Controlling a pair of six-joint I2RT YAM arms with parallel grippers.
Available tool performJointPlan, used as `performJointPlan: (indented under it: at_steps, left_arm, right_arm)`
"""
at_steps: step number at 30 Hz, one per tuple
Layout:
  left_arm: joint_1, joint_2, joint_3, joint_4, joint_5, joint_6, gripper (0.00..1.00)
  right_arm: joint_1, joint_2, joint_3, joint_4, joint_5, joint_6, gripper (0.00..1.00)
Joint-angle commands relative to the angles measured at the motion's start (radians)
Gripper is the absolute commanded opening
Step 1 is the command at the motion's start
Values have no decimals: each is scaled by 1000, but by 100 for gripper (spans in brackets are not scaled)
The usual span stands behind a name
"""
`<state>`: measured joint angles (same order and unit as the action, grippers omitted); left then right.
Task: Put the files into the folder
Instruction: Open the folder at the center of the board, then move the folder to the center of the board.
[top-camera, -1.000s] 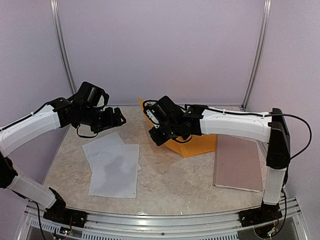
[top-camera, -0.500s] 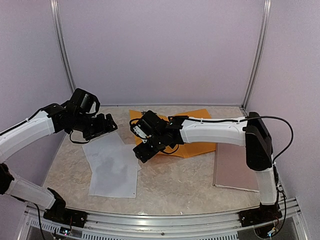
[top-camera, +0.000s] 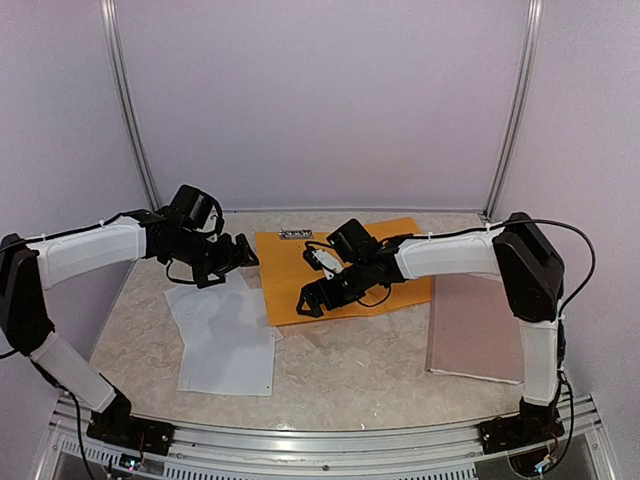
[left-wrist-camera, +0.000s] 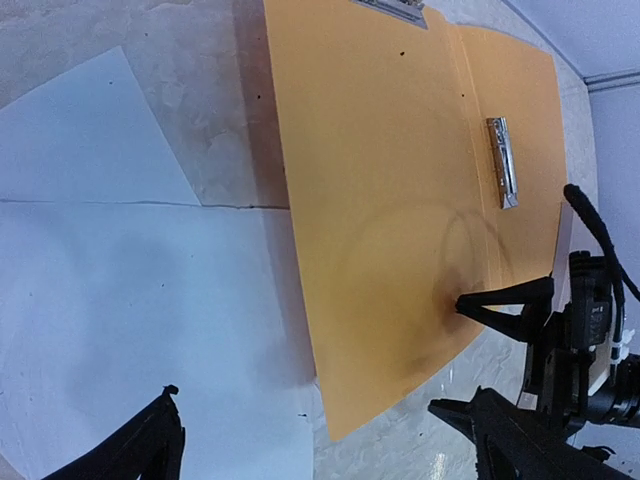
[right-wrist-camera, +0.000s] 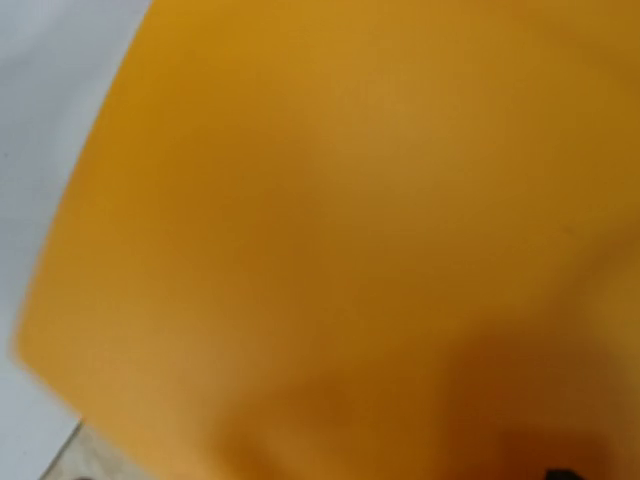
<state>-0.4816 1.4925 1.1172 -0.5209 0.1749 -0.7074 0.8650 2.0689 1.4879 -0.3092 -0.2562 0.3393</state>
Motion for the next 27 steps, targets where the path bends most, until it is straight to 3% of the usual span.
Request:
performJointPlan:
  at_steps: [1,10,19,27]
  left_arm:
    - [16,150,80,97,92,-33,99]
    - [61,421,211,144,144,-29,95]
    - [116,539,255,233,242,-21,87]
    - [116,570,252,286,300,-43,88]
  right_arm:
    - [-22,-33,-85,183,-180,74,97]
    - [-64,-57,-181,248,-167,106,96]
    - [-116,-162,-217,220,-94,89,96]
    - [-210,-120,-100,102,95,-24,93]
